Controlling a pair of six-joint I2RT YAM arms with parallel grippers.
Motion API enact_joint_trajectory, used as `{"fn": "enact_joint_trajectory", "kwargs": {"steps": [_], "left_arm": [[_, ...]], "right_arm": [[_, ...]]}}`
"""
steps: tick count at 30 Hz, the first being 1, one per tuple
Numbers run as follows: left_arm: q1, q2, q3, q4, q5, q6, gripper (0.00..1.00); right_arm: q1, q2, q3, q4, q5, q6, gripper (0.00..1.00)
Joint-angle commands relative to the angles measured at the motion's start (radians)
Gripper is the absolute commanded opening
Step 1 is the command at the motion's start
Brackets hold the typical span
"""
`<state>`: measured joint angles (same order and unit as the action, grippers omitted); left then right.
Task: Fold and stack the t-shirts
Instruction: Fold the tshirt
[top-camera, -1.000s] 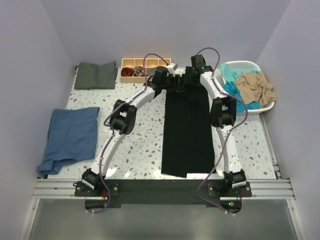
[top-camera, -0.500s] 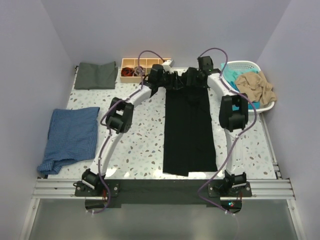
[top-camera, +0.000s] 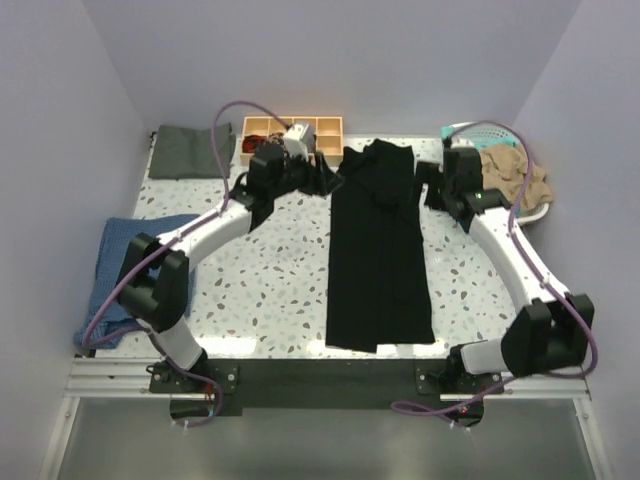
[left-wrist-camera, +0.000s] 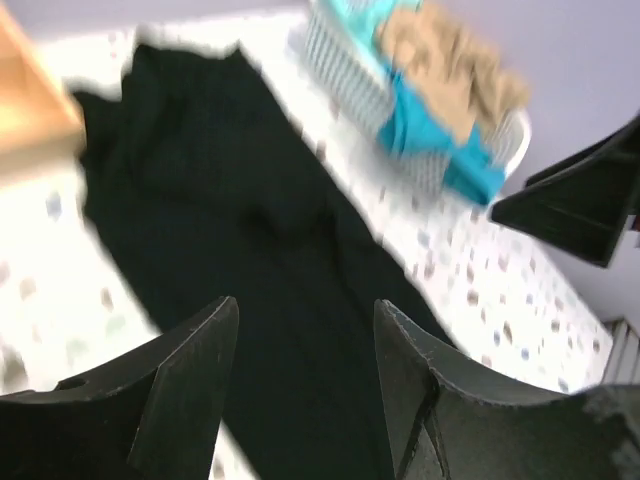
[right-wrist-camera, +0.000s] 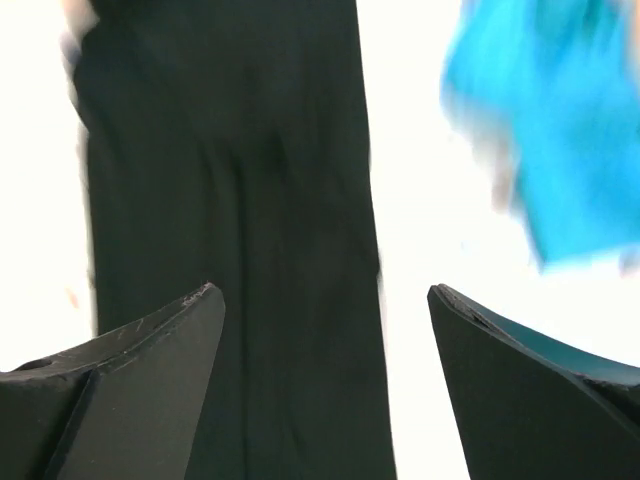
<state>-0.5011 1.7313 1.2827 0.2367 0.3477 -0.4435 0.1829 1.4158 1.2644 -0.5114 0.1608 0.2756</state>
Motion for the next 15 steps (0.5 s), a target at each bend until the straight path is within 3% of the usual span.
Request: {"fn": "enact_joint_trajectory", "kwargs": {"steps": [1,4,7,9,15], "left_arm": [[-0.033,-0.093,-0.347,-0.022,-0.038,-0.043,0.61],[-0.069,-0.186,-0.530,0.005,-0.035,-0.102,0.62],[-0.126,-0.243,-0.630,0.000,-0.055,-0.152,0.62],[-0.152,-0.269,-0.667,-0.014,-0.064,-0.178,0.62],[-0.218,-0.285,-0.775,-0.016,0.035,-0.224,0.62]], "right_arm": [[-0.002,-0.211,-0.281,-0.099,-0.063,0.126,0.86],[0.000,-0.363,-0.480,-0.128,-0.087,0.164,0.86],[0.000,-0.431,-0.558,-0.199,-0.119,0.201,0.84],[0.022,-0.442,-0.571,-0.223,-0.184,0.227,0.80],[0.062,-0.485,-0.608,-0.315,-0.164,0.379,0.76]]}}
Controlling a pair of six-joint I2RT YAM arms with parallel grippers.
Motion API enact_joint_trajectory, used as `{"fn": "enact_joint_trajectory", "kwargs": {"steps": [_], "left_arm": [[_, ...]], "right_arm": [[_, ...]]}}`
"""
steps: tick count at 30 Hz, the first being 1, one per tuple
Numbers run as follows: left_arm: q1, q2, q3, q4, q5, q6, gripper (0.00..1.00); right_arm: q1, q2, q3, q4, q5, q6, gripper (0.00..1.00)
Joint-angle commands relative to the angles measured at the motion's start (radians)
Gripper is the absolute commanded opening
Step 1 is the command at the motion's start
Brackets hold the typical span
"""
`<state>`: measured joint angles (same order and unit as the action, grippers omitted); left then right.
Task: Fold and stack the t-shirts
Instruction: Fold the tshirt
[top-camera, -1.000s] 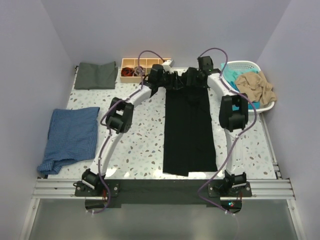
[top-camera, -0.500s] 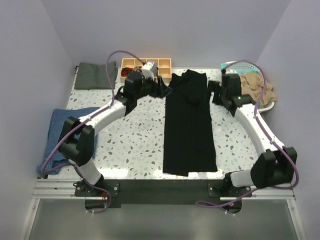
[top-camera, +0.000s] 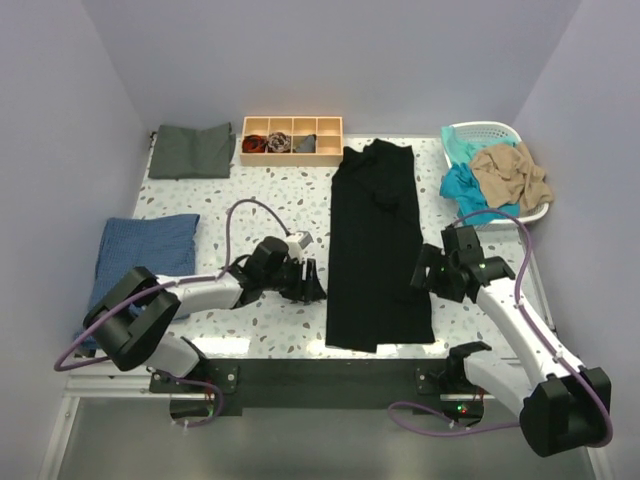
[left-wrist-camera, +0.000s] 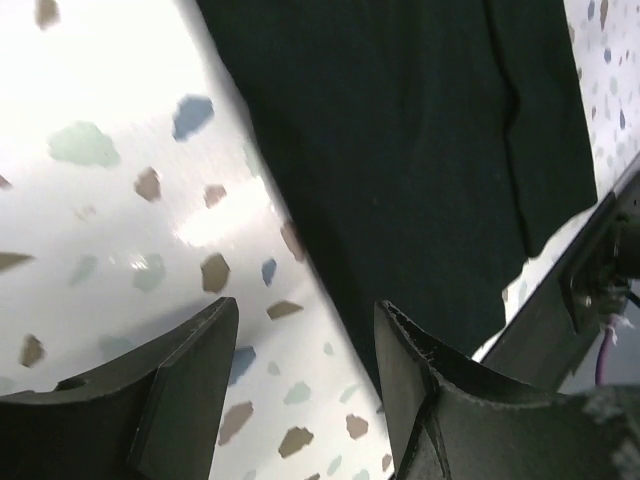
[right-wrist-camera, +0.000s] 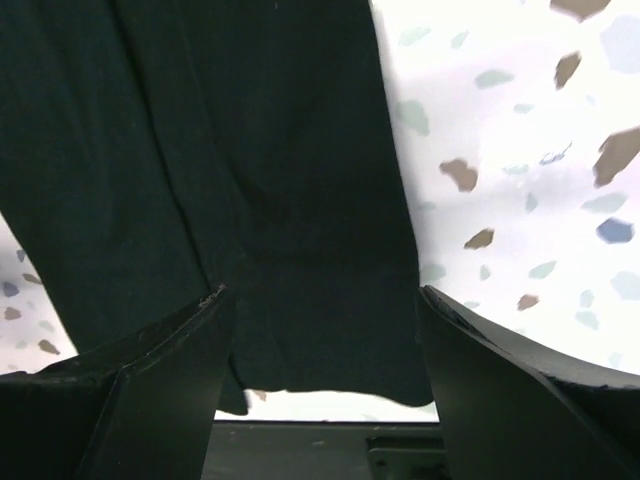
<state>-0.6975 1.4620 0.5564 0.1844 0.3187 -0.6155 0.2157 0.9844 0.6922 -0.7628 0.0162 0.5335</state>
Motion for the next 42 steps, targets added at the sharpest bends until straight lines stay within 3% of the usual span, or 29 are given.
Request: {"fn": "enact_joint_trajectory", "kwargs": {"steps": [1,5,8,16,23,29,42], "left_arm": [[-0.025,-0.014,-0.062,0.036,0.085,-0.053,0.62],[-0.031,0.000,-0.085,0.046,0.151,-0.041,0.62],[-0.033,0.027,-0.085,0.078,0.210,-0.035,0.62],[-0.042,0.093,-0.053,0.118,0.243,-0.015,0.62],[-0.057,0.121,-0.062,0.150,0.211,-0.029,0.62],[-0.083,0.124,-0.088,0.164,0.206,-0.062,0.54],[-0.223,0.038,-0.156,0.067,0.048,-0.147,0.56]], "right_arm": [[0.033,-0.068,-0.057,-0.067,-0.003,0.138,0.76],[0.082,-0.118,-0.047,-0.157,0.073,0.213,0.76],[0.152,-0.135,-0.033,-0.216,0.230,0.278,0.79],[0.241,-0.114,-0.213,-0.083,0.304,0.378,0.78],[0.248,-0.168,-0.260,-0.046,0.303,0.399,0.75],[0.248,-0.144,-0.292,0.013,0.188,0.367,0.61],[0.252,-0.239,-0.316,-0.058,0.148,0.352,0.64]]}}
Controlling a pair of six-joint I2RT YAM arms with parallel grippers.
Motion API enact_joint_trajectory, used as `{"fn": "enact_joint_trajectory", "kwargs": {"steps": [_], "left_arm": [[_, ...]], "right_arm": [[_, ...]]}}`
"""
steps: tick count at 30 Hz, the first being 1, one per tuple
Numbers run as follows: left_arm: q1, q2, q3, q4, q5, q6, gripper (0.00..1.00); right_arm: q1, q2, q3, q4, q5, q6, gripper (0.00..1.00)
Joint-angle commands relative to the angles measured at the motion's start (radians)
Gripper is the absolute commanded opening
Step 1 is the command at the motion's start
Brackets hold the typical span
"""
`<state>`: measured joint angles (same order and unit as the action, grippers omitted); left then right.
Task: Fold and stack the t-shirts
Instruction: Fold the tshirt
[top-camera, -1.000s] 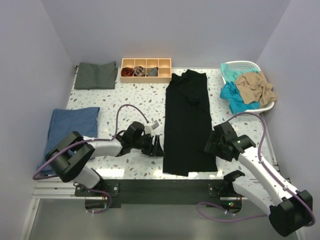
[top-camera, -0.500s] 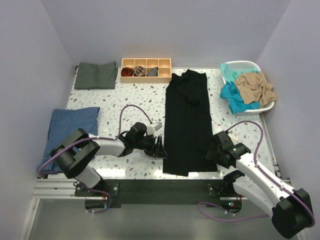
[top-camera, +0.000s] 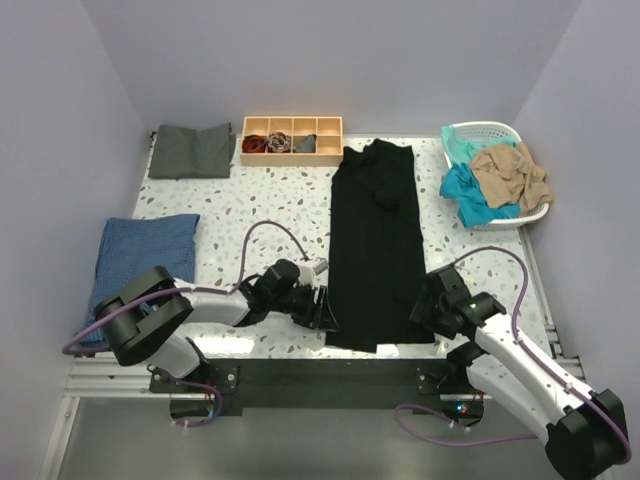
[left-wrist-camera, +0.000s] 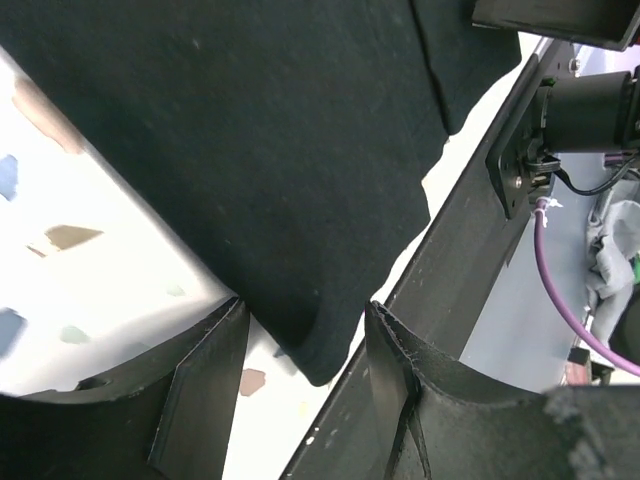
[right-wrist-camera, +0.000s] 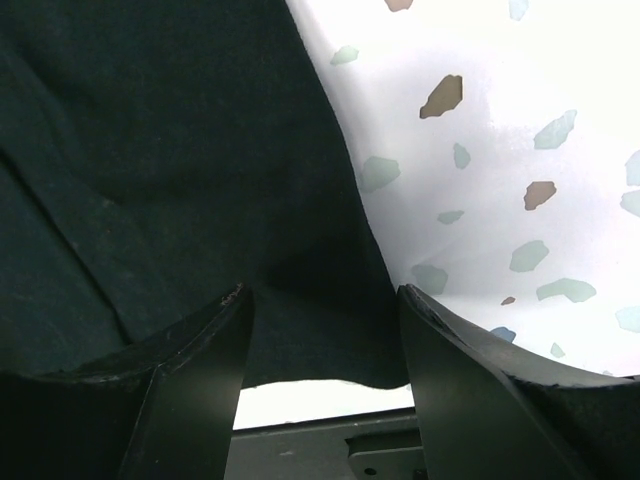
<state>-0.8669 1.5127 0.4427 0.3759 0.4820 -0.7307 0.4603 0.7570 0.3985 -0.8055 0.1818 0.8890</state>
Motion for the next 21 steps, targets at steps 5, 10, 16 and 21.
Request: {"fn": "enact_joint_trajectory", "kwargs": {"steps": [5,10,16,21], "left_arm": [[-0.138,-0.014,-0.038,-0.163,-0.197,-0.075,0.56],[-0.172,0.027,-0.039,-0.123,-0.204,-0.110,0.45],[-0.176,0.029,-0.021,-0.137,-0.220,-0.090,0.07],[-0.178,-0.043,0.022,-0.273,-0.281,-0.043,0.00]], "right_arm": [[0.006,0.013,-0.021,0.005,-0.028,-0.016,0.59],[0.008,0.027,-0.021,0.026,-0.042,-0.030,0.36],[0.008,-0.015,-0.027,0.046,-0.073,-0.050,0.00],[0.009,-0.047,0.006,0.057,-0.151,-0.120,0.00]]}}
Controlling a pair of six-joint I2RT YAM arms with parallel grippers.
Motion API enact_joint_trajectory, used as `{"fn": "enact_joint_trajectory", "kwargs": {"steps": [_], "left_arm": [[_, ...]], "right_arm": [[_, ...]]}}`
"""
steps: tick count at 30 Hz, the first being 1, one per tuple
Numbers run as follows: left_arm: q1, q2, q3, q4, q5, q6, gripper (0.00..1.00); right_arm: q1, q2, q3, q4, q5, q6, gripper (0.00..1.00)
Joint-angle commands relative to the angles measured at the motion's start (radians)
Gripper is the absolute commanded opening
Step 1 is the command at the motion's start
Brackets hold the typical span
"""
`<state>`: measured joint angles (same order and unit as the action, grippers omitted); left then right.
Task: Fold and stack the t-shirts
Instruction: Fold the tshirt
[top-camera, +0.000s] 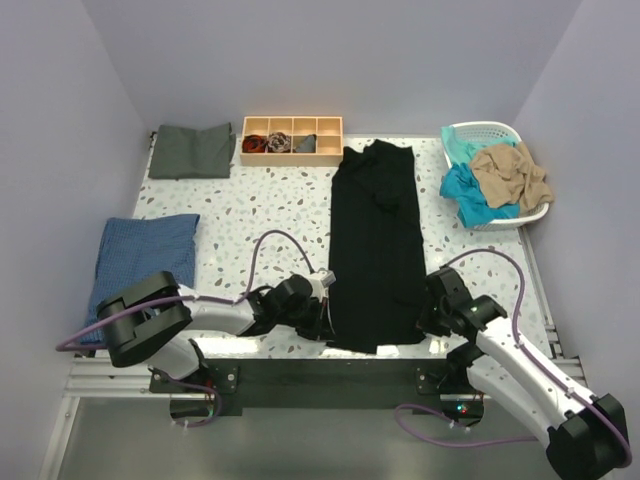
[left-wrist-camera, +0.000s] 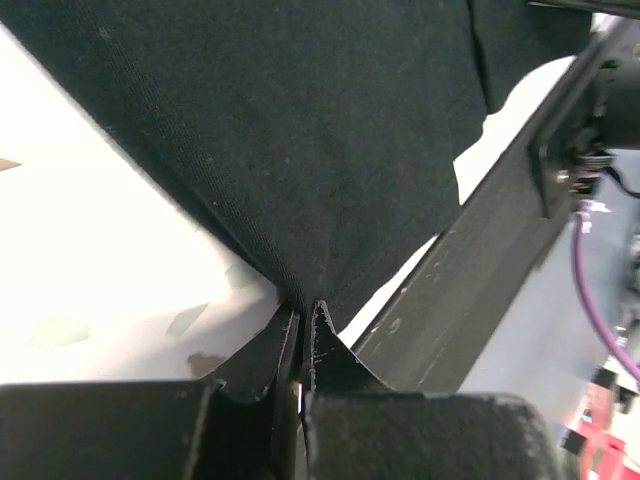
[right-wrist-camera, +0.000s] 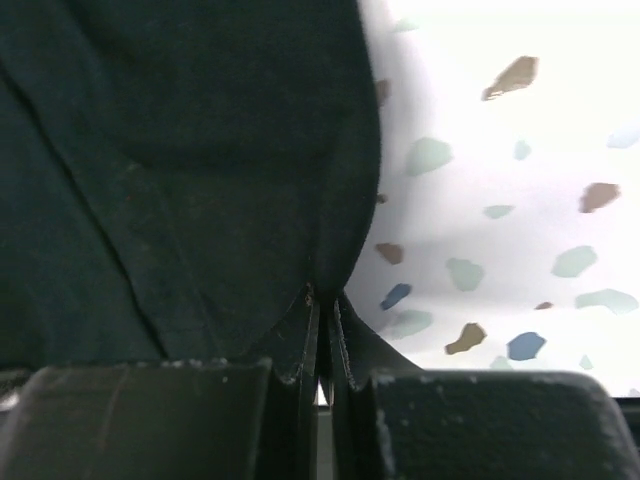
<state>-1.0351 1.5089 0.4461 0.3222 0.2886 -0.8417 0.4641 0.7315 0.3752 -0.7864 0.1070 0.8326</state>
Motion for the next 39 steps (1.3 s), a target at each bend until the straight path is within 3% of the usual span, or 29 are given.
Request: {"fn": "enact_joint_trajectory", "kwargs": {"steps": [1,8,13,17,20,23,29,34,39], "left_arm": [[-0.010,-0.058,0.022,-0.244,-0.095,0.072,0.00],[-0.022,-0.329,-0.010,-0.465,-0.172,0.036,0.00],[-0.080,-0.456,-0.078,-0.506,-0.204,-0.066,0.00],[-0.233,-0.512,-0.113,-0.528,-0.262,-0.178,0.00],[-0.368,-0.498,-0.098,-0.549,-0.339,-0.273,0.00],[-0.427,-0.461,-0.046,-0.603,-0.410,-0.309,0.00],[-0.438,-0.443,0.127,-0.757,-0.612,-0.270,0.00],[-0.401,-0.405,0.308,-0.871,-0.795,-0.197,0.03],[-0.300,-0.389,0.335,-0.815,-0.755,-0.103,0.04]], "right_arm": [[0.005,-0.018,0.036,0.053,-0.134,-0.084,0.00],[0.010,0.020,0.108,0.004,-0.251,-0.165,0.00],[0.021,0.000,0.103,-0.040,-0.294,-0.182,0.00],[0.025,-0.021,0.080,-0.060,-0.404,-0.196,0.00],[0.028,-0.067,0.082,-0.106,-0.405,-0.194,0.00],[0.030,-0.127,0.094,-0.137,-0.395,-0.182,0.00],[0.028,-0.179,0.155,-0.106,-0.369,-0.176,0.02],[0.028,-0.054,0.182,-0.097,-0.379,-0.185,0.02],[0.028,0.009,0.203,-0.065,-0.418,-0.191,0.03]]}}
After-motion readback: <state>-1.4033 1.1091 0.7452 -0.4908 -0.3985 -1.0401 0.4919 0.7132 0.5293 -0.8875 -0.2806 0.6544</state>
